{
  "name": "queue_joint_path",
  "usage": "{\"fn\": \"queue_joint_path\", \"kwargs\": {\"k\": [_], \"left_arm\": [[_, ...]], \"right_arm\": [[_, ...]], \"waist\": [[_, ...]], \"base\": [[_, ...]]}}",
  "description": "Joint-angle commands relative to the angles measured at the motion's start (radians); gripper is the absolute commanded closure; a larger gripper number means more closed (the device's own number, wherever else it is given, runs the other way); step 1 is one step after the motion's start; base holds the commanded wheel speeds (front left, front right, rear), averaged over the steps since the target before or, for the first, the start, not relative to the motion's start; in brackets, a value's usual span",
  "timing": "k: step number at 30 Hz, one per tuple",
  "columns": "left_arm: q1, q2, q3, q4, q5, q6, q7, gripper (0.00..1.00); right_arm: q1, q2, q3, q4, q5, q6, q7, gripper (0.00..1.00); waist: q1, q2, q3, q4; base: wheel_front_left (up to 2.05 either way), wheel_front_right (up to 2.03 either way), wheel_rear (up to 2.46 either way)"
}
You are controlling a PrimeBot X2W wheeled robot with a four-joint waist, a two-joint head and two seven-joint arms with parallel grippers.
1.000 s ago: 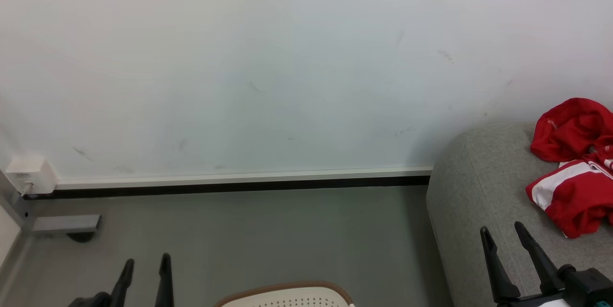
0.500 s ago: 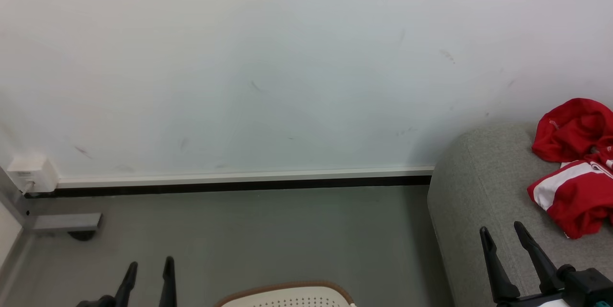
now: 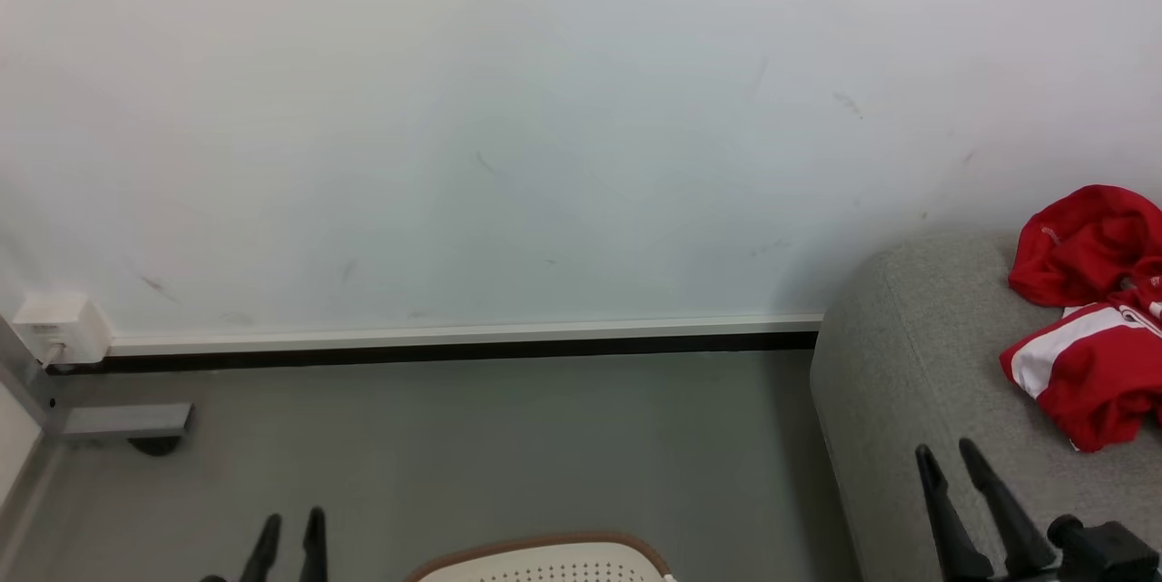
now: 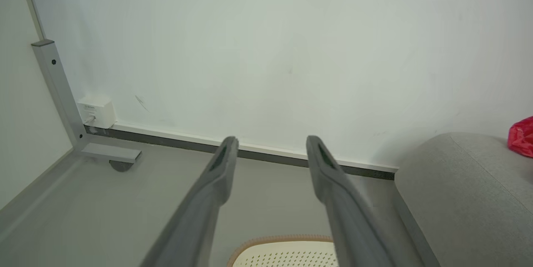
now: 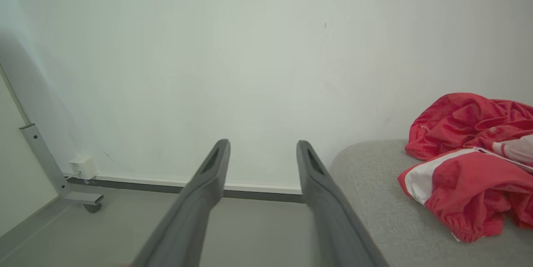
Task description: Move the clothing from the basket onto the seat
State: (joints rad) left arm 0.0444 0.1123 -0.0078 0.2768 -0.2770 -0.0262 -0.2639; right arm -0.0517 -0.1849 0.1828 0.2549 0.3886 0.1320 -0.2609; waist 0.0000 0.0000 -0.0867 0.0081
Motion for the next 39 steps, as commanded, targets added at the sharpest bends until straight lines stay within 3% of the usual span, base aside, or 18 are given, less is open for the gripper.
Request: {"fn": "queue_joint_path", "kwargs": {"k": [1,39], "left_arm": [[0.003,-0.003,-0.001,0.008,0.0,0.0,0.001,1.0],[-0.065,-0.029,0.052,-0.006,-0.567,-0.045,0.162,1.0]], "right_arm": [[0.006,0.002,0.002,0.007,0.0,0.0,0.0,1.0],[-0.021,0.058,-0.125,0.001,0.521,-0.001,0.159,1.0]], "waist": [[0.0,0.0,0.0,0.0],[0.0,0.0,0.026,-0.002]], "base": [[0.0,0.0,0.0],[0.0,0.0,0.0]]}}
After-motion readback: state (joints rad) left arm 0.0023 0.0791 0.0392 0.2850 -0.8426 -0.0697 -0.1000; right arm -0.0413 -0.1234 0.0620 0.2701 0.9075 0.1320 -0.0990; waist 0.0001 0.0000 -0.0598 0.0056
